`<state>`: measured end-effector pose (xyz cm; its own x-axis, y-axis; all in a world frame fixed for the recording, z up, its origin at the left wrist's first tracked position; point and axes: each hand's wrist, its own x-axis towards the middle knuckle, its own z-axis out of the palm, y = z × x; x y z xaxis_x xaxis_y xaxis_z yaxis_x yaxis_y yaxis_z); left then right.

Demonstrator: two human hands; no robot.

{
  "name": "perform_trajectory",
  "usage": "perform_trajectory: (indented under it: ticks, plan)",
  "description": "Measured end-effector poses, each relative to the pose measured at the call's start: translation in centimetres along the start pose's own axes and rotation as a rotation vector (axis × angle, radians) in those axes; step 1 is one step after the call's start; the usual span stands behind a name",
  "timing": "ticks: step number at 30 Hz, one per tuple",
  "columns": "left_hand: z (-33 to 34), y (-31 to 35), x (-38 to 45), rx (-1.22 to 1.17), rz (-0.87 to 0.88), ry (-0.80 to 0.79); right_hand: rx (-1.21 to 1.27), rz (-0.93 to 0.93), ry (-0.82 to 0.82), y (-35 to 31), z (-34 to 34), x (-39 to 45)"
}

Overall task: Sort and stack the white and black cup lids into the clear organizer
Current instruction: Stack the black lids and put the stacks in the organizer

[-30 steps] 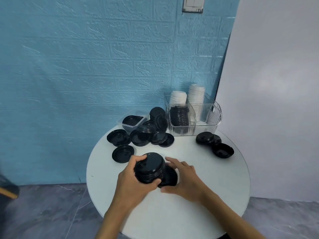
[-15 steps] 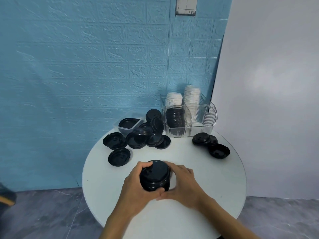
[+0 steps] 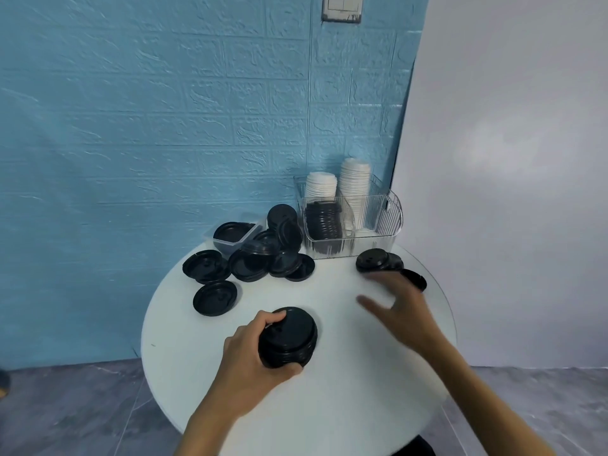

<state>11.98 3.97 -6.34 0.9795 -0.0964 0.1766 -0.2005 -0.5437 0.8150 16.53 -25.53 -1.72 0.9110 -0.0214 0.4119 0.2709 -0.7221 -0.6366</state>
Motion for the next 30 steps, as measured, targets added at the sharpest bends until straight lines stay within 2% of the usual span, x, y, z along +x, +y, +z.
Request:
perform_trajectory:
  ticks: [1, 3, 7, 11, 15, 17, 19, 22, 24, 26, 30]
  plan:
    - [0.0, 0.1, 0.0, 0.006, 0.003, 0.001, -0.061, 0.038, 0.100, 0.9, -0.8, 0.8]
    - [0.0, 0.2, 0.0, 0.010, 0.009, 0.007, -0.169, 0.155, 0.133, 2.8, -2.2, 2.2]
    - [0.0, 0.2, -0.1, 0.016, 0.013, 0.002, -0.292, 0.291, -0.076, 5.9, -2.5, 2.8]
    - [-0.1, 0.3, 0.0, 0.012, 0.026, -0.004, -0.281, 0.246, -0.057, 6.9, -1.6, 1.8]
    - [-0.1, 0.3, 0.0, 0.001, 0.021, -0.003, -0.283, 0.179, -0.086, 5.1, -1.0, 0.3]
    - [-0.1, 0.3, 0.0, -0.002, 0.024, 0.002, -0.202, 0.132, -0.085, 3.6, -0.8, -0.8]
    - [0.0, 0.4, 0.0, -0.004, 0.025, 0.008, -0.002, 0.117, -0.075, 1.7, -0.6, -1.7]
    - [0.0, 0.4, 0.0, 0.003, 0.027, 0.008, 0.396, 0.190, -0.137, -1.1, 0.0, -2.4]
    - [-0.1, 0.4, 0.0, 0.002, 0.028, 0.005, 0.487, 0.247, -0.213, -2.1, 0.7, -2.4]
    - [-0.1, 0.5, -0.1, -0.005, 0.027, 0.004, 0.434, 0.298, -0.243, -2.4, 1.6, -2.4]
    - [-0.2, 0.8, -0.2, -0.012, 0.030, 0.008, 0.107, 0.276, -0.253, -2.3, 3.0, -2.2]
